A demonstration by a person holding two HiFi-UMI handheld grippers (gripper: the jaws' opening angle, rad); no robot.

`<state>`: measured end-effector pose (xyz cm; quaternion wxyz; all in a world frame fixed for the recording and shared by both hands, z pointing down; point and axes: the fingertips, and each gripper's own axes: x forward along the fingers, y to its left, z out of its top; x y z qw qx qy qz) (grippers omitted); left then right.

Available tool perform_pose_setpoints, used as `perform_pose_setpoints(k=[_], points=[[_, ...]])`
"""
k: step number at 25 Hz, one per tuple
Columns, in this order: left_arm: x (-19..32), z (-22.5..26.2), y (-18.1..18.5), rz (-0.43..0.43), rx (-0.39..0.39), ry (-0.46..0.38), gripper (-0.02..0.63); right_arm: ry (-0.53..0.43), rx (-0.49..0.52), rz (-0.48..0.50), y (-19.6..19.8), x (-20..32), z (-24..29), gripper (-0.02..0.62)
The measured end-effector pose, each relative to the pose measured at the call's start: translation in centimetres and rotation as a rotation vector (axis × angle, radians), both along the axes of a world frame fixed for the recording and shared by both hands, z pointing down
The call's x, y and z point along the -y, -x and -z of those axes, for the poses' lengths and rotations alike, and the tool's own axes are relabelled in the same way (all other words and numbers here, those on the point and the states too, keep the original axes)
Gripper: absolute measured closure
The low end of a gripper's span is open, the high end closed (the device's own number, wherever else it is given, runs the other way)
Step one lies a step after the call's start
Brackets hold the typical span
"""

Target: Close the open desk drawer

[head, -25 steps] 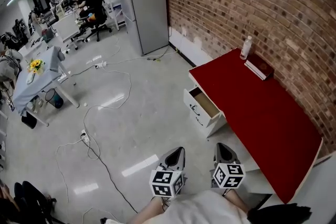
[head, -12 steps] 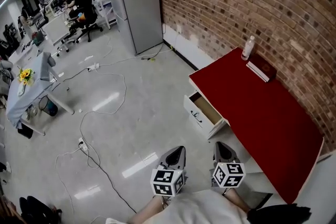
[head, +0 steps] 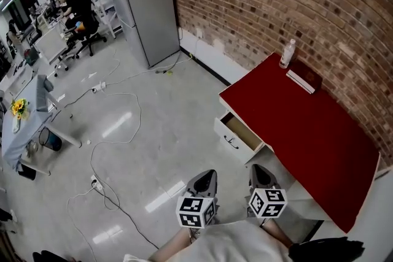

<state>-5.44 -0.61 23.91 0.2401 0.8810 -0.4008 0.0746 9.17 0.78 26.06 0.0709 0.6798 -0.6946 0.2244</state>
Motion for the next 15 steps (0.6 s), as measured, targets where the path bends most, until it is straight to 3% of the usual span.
perform_pose_setpoints(k=[15], points=[[5.8, -0.2, 1.0, -0.064, -0.021, -0.003, 0.597, -0.003, -0.032, -0.076, 0.8, 4.6, 0.7, 0.597]])
